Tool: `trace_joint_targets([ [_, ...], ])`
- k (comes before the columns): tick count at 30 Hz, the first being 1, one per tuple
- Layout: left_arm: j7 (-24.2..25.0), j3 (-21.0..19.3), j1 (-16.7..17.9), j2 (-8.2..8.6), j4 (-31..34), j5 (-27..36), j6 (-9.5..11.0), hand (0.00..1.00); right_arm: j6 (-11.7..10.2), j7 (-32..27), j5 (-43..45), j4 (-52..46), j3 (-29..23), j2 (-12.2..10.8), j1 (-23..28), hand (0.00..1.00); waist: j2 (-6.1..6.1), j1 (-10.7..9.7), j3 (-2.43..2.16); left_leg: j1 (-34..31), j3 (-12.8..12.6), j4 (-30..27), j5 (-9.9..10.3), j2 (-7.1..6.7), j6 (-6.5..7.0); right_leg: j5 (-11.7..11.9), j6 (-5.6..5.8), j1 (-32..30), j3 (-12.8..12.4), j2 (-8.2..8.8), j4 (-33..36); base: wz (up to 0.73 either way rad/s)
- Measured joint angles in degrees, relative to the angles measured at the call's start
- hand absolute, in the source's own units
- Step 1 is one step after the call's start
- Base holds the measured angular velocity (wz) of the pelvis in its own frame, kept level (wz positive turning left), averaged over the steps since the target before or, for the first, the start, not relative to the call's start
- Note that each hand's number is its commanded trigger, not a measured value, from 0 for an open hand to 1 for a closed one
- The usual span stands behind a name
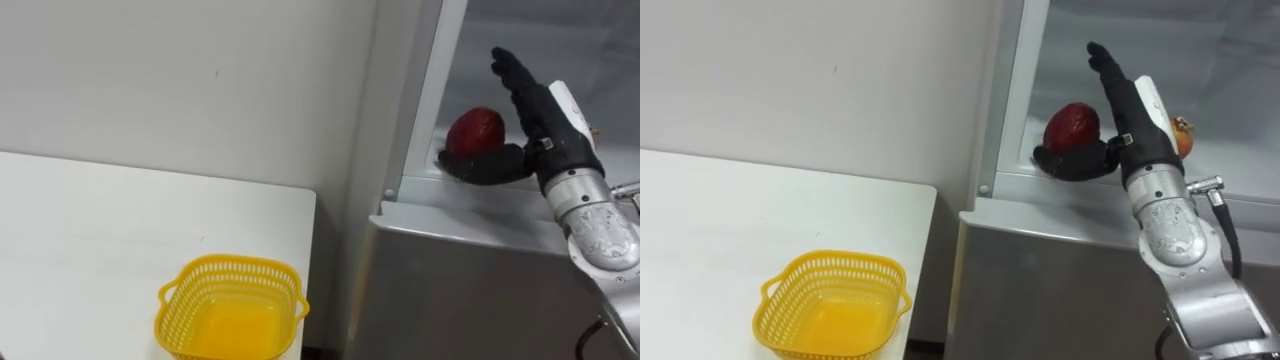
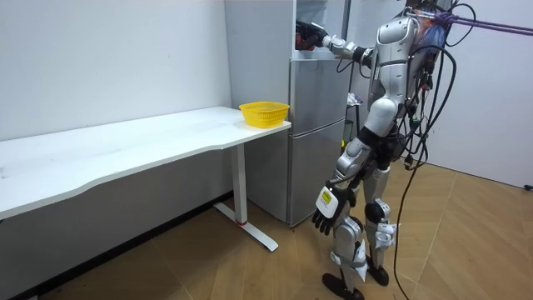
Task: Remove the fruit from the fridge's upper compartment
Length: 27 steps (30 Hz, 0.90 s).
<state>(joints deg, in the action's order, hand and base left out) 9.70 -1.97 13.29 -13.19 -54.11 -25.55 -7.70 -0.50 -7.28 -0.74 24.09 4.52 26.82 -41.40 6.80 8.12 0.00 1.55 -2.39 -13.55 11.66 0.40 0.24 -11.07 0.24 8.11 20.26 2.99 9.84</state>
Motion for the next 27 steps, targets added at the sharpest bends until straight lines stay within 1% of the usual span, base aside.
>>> trace_joint_targets([
  [4,0.00,-0.02,0.00,0.01,-0.28,-0.04,-0.71,0.00,0.59,0.70,-1.13,0.61,-0.02,0.00,-0.64,0.00,-0.15,-0.10,0.01,-0.08,0.24,-0.05,0.00,-0.04,0.00,0.00,0.00,0.08,0.22,0.01,0.00,0.02],
  [6,0.00,-0.02,-0.03,0.01,-1.03,-0.04,-1.07,0.00,0.71,1.55,-2.32,3.21,-0.02,0.00,-2.47,0.00,-0.37,-0.25,-0.06,-0.11,0.31,-0.06,-0.01,-0.06,-0.01,0.00,0.00,0.08,0.25,0.01,0.00,0.00],
  [8,-0.02,-0.11,0.03,0.12,-1.06,-0.02,-1.49,0.00,0.76,2.49,-4.00,5.32,-0.03,0.04,-3.99,0.00,-0.48,-0.35,-0.04,-0.12,0.27,-0.09,-0.01,-0.05,-0.01,0.00,-0.01,0.07,0.21,0.02,0.02,0.00],
  [11,0.00,-0.16,-0.05,0.18,-0.99,-0.03,-2.03,0.00,1.81,4.38,-7.06,7.99,-0.09,0.15,-5.85,0.00,-0.54,-0.46,-0.07,-0.28,0.27,-0.09,-0.01,-0.03,-0.02,0.01,-0.02,-0.03,0.22,0.02,0.01,0.00],
  [12,0.05,-0.15,-0.17,0.22,-0.78,-0.02,-2.36,0.00,1.95,5.35,-8.18,9.07,-0.07,0.20,-6.62,0.00,-0.35,-0.51,-0.21,-0.34,0.24,-0.09,-0.02,-0.02,-0.02,0.01,-0.02,-0.12,0.28,0.02,0.01,0.00],
  [13,0.06,-0.19,-0.31,0.23,-0.39,-0.02,-2.61,0.00,2.56,6.24,-9.09,9.50,-0.08,0.47,-7.08,0.00,-0.30,-0.56,-0.25,-0.41,0.16,-0.10,-0.02,-0.02,-0.02,0.02,-0.03,-0.17,0.29,0.02,0.01,0.00],
  [18,-0.19,-0.19,-1.98,0.47,-0.44,0.00,-3.38,0.00,4.37,9.99,-13.32,9.66,-0.07,1.79,-7.12,0.00,-0.22,-0.49,-0.31,-0.24,0.00,0.03,-0.03,-0.04,-0.02,0.02,-0.03,-0.15,0.27,0.03,0.01,0.00],
  [21,-0.28,-0.18,-2.58,0.55,-0.68,0.06,-3.66,0.00,4.76,12.13,-15.41,10.41,-0.07,2.26,-7.12,0.00,-0.13,-0.48,-0.36,0.00,-0.03,0.28,-0.06,0.00,-0.04,0.02,-0.02,-0.15,0.25,0.04,0.00,-0.01],
  [23,-0.32,-0.18,-2.72,0.54,-0.68,0.11,-3.91,0.00,5.20,13.24,-16.79,11.28,-0.07,2.69,-7.12,0.00,0.08,-0.47,-0.49,0.08,-0.03,0.37,-0.07,0.03,-0.06,0.01,-0.02,-0.15,0.26,0.03,0.00,0.00],
  [26,-0.22,-0.18,-3.21,0.54,-0.90,0.09,-4.14,0.00,5.54,14.69,-17.84,11.53,-0.11,3.19,-7.13,0.00,0.47,-0.46,-0.41,0.14,0.12,0.36,-0.07,0.03,-0.07,0.01,-0.02,-0.14,0.32,0.01,-0.05,0.00],
  [27,-0.09,-0.17,-3.62,0.55,-1.26,0.04,-4.40,0.00,5.52,15.37,-17.93,11.95,-0.12,3.29,-7.23,0.00,0.66,-0.44,-0.29,0.14,0.13,0.34,-0.07,0.03,-0.07,0.01,-0.02,-0.03,0.32,0.01,-0.06,0.00],
])
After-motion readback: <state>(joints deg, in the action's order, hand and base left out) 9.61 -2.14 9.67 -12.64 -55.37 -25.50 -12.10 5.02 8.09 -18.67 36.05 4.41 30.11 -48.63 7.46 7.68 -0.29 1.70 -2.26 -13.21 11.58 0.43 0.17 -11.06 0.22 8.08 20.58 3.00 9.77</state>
